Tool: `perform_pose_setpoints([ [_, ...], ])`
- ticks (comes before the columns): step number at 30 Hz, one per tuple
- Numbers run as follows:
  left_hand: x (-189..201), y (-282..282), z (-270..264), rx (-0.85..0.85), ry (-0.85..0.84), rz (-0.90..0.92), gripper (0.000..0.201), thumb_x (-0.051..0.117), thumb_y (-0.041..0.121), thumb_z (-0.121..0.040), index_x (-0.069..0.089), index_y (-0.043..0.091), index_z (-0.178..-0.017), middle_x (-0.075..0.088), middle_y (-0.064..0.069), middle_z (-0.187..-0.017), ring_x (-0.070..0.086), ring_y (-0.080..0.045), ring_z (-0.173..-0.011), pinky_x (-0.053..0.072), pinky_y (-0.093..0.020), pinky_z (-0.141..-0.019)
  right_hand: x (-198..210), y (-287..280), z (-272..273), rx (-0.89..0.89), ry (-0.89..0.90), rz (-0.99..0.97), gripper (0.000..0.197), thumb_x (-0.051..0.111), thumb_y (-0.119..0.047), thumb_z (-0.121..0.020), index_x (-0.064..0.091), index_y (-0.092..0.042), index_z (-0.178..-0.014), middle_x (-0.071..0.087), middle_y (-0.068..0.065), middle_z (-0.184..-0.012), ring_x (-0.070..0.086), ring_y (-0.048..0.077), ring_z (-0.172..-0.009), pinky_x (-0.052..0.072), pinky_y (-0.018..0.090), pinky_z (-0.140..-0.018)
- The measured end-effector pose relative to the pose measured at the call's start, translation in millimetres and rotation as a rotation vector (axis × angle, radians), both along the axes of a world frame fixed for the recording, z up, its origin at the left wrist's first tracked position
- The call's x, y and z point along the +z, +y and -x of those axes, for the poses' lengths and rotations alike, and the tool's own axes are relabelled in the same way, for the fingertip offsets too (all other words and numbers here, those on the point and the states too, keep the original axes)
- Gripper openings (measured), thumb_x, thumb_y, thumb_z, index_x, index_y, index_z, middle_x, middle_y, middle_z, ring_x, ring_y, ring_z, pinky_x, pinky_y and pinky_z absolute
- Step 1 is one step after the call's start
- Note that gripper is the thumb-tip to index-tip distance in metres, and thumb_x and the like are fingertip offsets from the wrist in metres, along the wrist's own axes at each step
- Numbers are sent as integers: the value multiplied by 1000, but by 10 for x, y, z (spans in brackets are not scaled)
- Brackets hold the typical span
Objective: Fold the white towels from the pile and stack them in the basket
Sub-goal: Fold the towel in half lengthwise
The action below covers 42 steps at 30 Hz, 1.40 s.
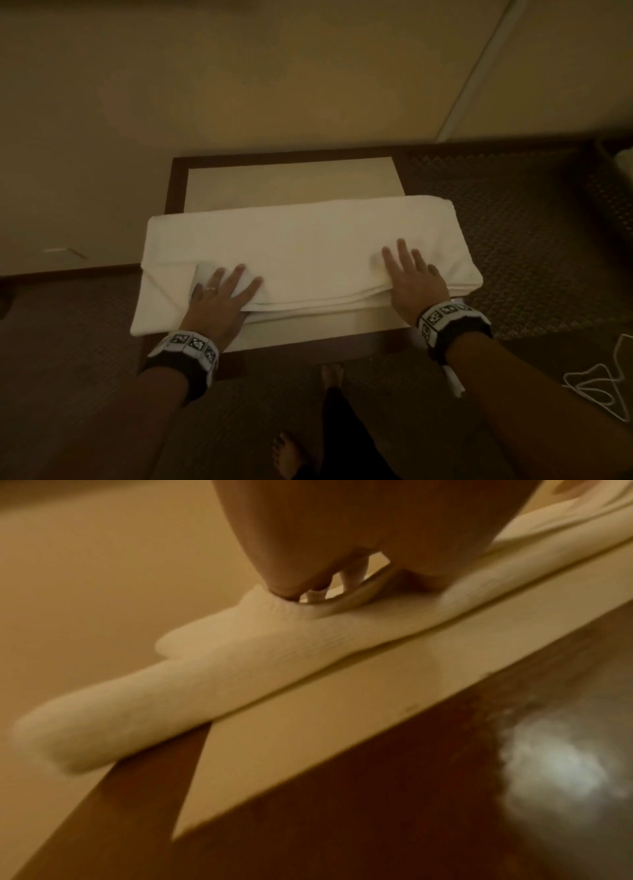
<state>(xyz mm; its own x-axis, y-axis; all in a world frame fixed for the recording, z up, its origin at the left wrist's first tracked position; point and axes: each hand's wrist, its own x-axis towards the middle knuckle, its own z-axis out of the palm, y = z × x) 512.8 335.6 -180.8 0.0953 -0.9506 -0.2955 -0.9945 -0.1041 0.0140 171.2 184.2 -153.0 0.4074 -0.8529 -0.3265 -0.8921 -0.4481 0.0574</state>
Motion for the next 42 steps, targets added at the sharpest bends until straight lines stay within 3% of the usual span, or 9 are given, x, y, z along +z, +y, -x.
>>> perform_pose_setpoints([
  [3, 11, 142, -27, -16, 30, 1, 68, 44, 40, -98, 6, 45, -154, -1, 4, -165, 8, -30, -151, 18, -57, -116, -46, 201, 115, 48, -47, -84, 82, 38, -14, -93, -15, -35, -152, -15, 0, -162, -2, 28, -150, 11, 47, -119],
  [9, 57, 580, -81, 65, -85, -46, 68, 66, 46, -83, 43, 35, -146, 43, -7, -151, 52, -43, -122, 44, -63, -93, -211, 321, 307, 13, 4, -62, 77, 38, -21, -94, -11, -35, -153, -12, 1, -163, -2, 29, -150, 12, 46, -120],
  [14, 345, 687, -8, 259, -137, -59, 82, 29, 78, -85, 30, 27, -149, 41, -5, -145, 51, -31, -115, 47, -45, -87, -141, 316, 212, -6, 12, -37, 72, 39, -16, -94, -1, -29, -154, -4, 4, -163, 5, 30, -149, 20, 46, -119],
  [18, 478, 420, 141, 126, -109, 76, 98, -5, 83, -79, 59, 23, -122, 59, -5, -119, 57, -27, -104, 42, -45, -87, 1, 208, 244, -7, 4, 15, 69, 46, -12, -92, 14, -23, -152, 8, 7, -162, 16, 28, -148, 28, 44, -116],
  [22, 214, 68, 480, 54, 65, 16, 93, -6, 79, -77, 17, 34, -155, 15, -5, -163, 20, -32, -146, 23, -51, -116, 43, -86, 439, -53, 14, 72, 64, 45, -7, -89, 27, -23, -148, 20, 7, -159, 21, 27, -146, 30, 46, -113],
  [27, -61, 14, 805, 162, 80, -12, 81, 9, 80, -85, -12, 41, -152, -17, -3, -164, -7, -35, -150, 6, -61, -116, 202, -326, 826, 43, 188, 125, 42, 53, -17, -89, 53, -22, -131, 45, 1, -143, 39, 25, -134, 42, 45, -103],
  [33, 86, -143, 908, 227, 27, -51, 82, 24, 79, -84, 14, 36, -153, 7, -7, -163, 9, -35, -148, 16, -59, -116, 151, -215, 1272, -40, 122, 1, 46, 57, -26, -83, 55, -25, -129, 49, -5, -137, 43, 22, -128, 39, 41, -101],
  [38, 181, -500, 1259, 199, 53, 13, 84, 23, 76, -83, 37, 23, -146, 26, -11, -157, 21, -33, -145, 19, -55, -117, 137, -533, 1310, -185, -228, 5, 55, 27, -47, -83, 68, -11, -94, 66, 8, -103, 59, 32, -101, 48, 41, -86],
  [42, 91, -860, 1687, 96, 127, 45, 88, 14, 77, -81, 22, 29, -154, 9, -8, -164, 10, -34, -149, 15, -57, -118, -22, -924, 1370, -451, -361, -103, 53, 52, -45, -93, 49, -15, -137, 47, 11, -138, 48, 31, -123, 40, 41, -101],
])
